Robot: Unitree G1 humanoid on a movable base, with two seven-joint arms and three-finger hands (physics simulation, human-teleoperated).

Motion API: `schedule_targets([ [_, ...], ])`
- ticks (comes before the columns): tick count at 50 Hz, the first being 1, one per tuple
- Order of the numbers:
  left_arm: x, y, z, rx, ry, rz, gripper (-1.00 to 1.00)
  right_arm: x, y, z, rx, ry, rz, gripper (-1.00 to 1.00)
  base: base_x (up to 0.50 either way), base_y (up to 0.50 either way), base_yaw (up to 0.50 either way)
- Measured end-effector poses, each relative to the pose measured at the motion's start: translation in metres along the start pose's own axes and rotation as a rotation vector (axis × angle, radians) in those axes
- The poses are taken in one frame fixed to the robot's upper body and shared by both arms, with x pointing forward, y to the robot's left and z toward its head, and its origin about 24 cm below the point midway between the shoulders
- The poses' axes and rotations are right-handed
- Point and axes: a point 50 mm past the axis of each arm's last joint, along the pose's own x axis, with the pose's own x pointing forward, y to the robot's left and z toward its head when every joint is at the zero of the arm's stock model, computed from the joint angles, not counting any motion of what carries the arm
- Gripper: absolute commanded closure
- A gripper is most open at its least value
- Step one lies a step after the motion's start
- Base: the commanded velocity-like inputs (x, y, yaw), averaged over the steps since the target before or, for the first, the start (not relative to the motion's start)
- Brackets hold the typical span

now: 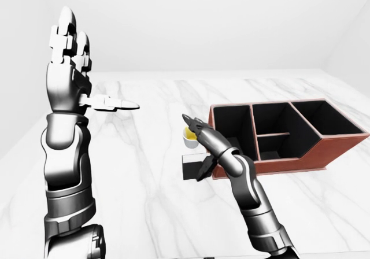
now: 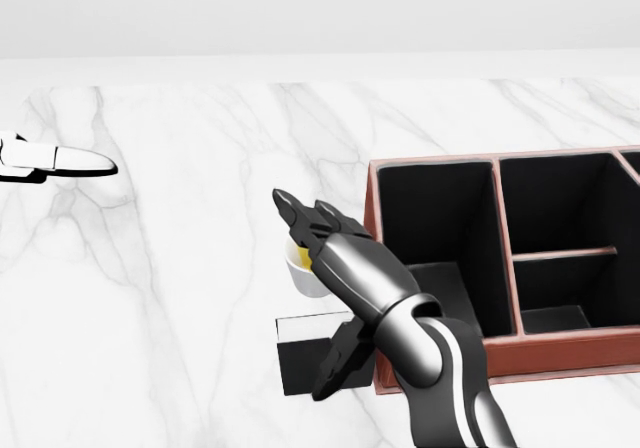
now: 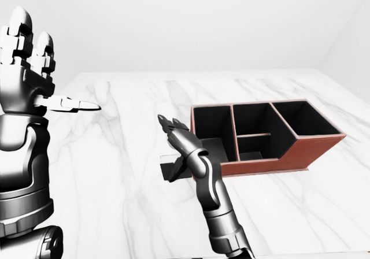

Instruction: Pick up the book and place it in the caddy.

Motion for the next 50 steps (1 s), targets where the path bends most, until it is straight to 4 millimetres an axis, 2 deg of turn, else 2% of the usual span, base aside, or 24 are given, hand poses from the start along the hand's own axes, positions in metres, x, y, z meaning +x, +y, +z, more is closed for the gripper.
schedule_targets([
  [13, -0.002, 0.0, 0.004, -0.005, -0.016, 0.001, -1.0, 0.008, 0.027, -0.017, -0.054, 0.084, -0.001, -1.0, 0.0, 0.0, 0.0],
  [28, -0.005, 0.001, 0.004, -0.011, -0.017, 0.003, -1.0, 0.015, 0.057, -0.03, -0.119, 0.097, -0.029, -1.0, 0.0, 0.0, 0.0],
  [50, -0.009, 0.001, -0.004, -0.021, 0.018, 0.004, -1.0, 0.025, 0.072, -0.044, -0.249, 0.112, -0.163, -1.0, 0.0, 0.0, 0.0],
])
